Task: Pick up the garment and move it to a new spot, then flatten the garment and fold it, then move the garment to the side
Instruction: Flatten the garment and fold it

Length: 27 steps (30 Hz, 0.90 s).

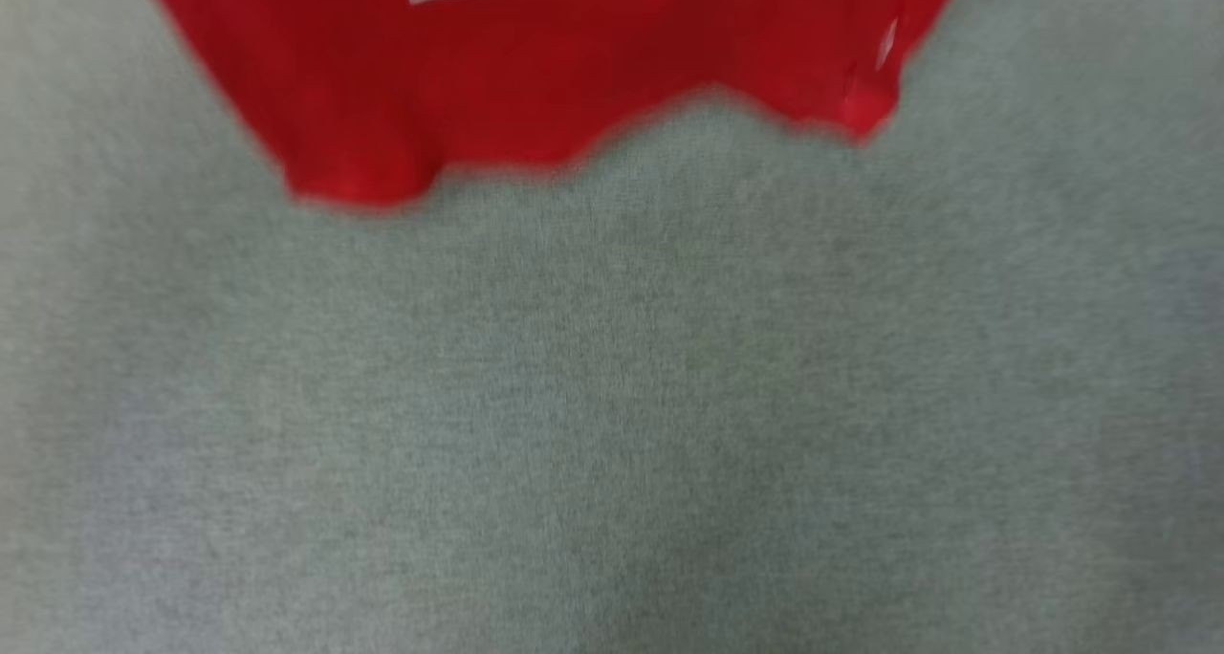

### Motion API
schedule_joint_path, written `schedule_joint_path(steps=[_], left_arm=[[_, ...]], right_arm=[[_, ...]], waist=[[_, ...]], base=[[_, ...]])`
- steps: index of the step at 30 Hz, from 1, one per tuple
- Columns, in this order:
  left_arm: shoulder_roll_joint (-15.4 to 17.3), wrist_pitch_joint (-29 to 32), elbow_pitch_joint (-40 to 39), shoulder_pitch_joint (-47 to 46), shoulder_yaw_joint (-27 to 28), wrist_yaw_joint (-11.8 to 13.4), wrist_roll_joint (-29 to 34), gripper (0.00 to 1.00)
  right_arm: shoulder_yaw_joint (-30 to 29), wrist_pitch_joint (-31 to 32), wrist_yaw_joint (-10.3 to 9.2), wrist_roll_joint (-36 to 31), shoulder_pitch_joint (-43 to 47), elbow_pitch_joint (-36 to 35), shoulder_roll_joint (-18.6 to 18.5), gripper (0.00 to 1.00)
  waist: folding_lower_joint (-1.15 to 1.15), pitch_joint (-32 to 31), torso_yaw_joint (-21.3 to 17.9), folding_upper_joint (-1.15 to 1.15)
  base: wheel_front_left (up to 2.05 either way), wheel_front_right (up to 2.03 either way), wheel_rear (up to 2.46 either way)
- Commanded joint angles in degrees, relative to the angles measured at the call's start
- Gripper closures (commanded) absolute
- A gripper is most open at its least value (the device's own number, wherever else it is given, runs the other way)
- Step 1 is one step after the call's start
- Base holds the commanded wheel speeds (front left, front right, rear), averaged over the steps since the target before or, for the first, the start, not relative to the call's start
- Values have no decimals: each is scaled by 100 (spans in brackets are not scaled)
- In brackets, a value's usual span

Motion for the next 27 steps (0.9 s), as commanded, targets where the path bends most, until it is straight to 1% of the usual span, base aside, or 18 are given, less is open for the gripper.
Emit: schedule_joint_path(steps=[1,3,5,8,10,14,17,21,25,27], left_arm=[[-250,133,232,-512,-139,-111,155,100],[-669,313,716,-1371,-382,-266,414,100],[-1131,365,1224,-2139,-597,-386,668,100],[-1737,170,2051,-3136,-804,-543,1008,100],[-2059,-33,2548,-3592,-918,-646,1187,100],[-2502,-564,3440,-4154,-1055,-806,1429,100],[-2768,-927,3996,-4184,-1152,-916,1469,100],[-3033,-1167,4465,-3771,-1369,-1061,1438,100],[-3225,-1271,4623,-3066,-1550,-1132,1393,100],[-3311,-1293,4607,-2585,-1637,-1152,1378,100]], right_arm=[[-42,-161,-8,-171,-292,179,28,100],[19,-400,-8,-440,-634,492,47,100],[-42,-603,-8,-674,-996,803,98,100],[-189,-905,-8,-1047,-1468,1227,166,100],[-314,-1096,-8,-1280,-1740,1475,258,100],[-659,-1439,-8,-1728,-2193,1929,455,100],[-809,-1676,-8,-1961,-2301,2260,658,100],[-844,-1997,-8,-2114,-2014,2659,784,100],[-917,-2248,-8,-1904,-1491,2998,973,100],[-834,-2346,-8,-1746,-1136,3138,980,100]], waist=[[-1,635,94,0],[-1,855,121,0],[-1,1070,169,0],[-1,1365,256,0],[-1,1503,312,0],[-1,1724,418,0],[-1,1812,486,0],[-1,1783,551,0],[-1,1626,585,0],[-1,1494,596,0]], base=[[0,0,0],[0,0,0],[0,0,0],[0,0,0],[0,0,0],[0,0,0],[0,0,0],[0,0,0],[0,0,0],[0,0,0]])
